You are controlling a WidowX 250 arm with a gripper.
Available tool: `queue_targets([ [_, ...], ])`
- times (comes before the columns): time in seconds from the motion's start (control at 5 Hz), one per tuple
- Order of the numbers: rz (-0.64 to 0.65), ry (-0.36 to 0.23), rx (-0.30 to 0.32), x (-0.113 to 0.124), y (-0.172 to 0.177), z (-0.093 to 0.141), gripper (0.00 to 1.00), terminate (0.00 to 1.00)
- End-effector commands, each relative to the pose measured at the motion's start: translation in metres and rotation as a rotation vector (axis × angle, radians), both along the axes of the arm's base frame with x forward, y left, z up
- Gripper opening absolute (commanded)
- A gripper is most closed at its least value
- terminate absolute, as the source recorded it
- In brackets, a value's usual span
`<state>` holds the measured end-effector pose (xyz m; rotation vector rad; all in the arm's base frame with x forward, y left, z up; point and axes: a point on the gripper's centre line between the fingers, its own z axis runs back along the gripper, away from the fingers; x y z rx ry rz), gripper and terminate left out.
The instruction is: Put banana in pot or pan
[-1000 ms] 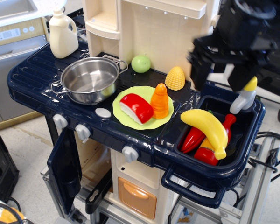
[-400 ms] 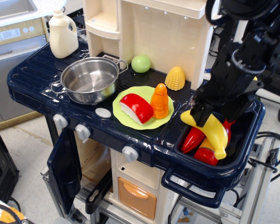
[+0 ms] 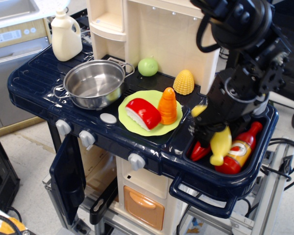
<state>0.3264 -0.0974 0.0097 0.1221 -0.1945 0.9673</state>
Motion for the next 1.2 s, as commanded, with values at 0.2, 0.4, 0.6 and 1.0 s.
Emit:
queue_targets([
  [0.2,0.143,0.043,-0.036,0.008,-0.023,0.078,0.00,0.00],
  [0.4,0.180,0.091,-0.039,-0.008,-0.023,0.105,0.00,0.00],
  [0.6,0.147,0.142,0.055,-0.033,0.013,0.132,0.00,0.00],
  [1.0,0.076,0.140,0.075,-0.034,0.112,0.139,0.00,0.00],
])
